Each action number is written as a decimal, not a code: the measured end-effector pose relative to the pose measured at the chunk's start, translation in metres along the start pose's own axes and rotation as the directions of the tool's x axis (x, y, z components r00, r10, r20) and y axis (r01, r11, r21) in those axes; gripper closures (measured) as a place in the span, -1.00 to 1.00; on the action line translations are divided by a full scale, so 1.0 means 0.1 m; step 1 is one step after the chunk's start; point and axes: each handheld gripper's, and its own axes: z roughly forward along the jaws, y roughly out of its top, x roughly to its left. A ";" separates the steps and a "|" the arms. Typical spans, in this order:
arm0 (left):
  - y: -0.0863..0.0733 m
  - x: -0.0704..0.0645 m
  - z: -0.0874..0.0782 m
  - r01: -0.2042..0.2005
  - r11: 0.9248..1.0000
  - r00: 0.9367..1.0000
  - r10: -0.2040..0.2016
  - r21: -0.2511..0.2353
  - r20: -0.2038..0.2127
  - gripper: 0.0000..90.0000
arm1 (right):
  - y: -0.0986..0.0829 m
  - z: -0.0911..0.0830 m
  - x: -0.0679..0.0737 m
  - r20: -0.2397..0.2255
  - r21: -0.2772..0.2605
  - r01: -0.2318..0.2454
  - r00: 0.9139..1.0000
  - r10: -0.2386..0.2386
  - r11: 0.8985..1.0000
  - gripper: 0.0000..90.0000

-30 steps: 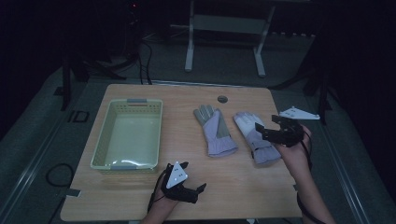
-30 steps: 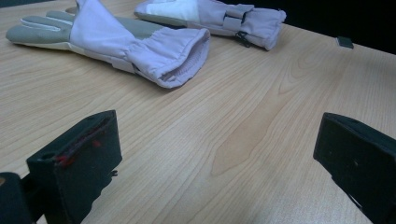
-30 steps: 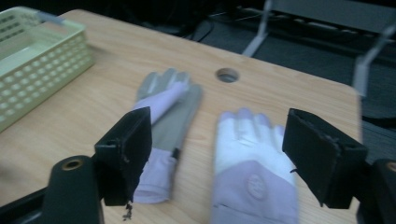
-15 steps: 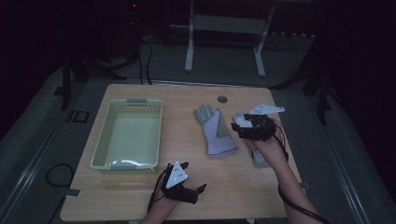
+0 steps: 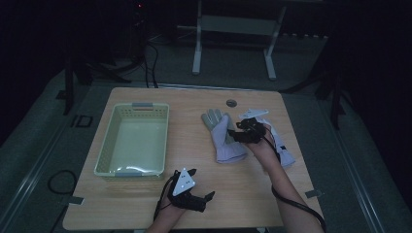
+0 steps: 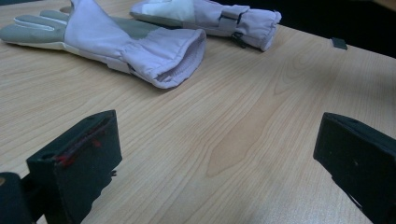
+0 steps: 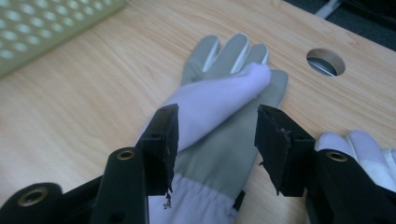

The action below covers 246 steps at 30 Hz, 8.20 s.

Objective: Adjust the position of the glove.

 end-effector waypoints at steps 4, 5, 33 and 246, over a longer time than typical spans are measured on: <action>0.00 0.01 0.00 0.007 1.000 1.000 -0.007 -0.001 0.005 -0.98 | -0.03 0.17 -0.07 0.016 0.045 -0.001 1.000 0.000 0.999 0.12; 0.00 0.01 0.00 0.010 1.000 1.000 -0.010 -0.002 0.006 -0.98 | -0.05 0.22 -0.08 0.024 0.056 -0.004 1.000 0.002 0.998 0.11; 0.00 0.01 0.00 0.010 1.000 1.000 -0.010 -0.002 0.008 -0.98 | -0.22 0.51 -0.04 -0.045 0.109 -0.128 0.990 0.134 0.986 0.95; 0.00 -0.04 0.01 -0.031 0.999 0.999 0.032 0.005 -0.010 -0.98 | 0.12 -1.35 0.16 -0.030 -0.022 -0.223 0.974 0.223 0.975 0.72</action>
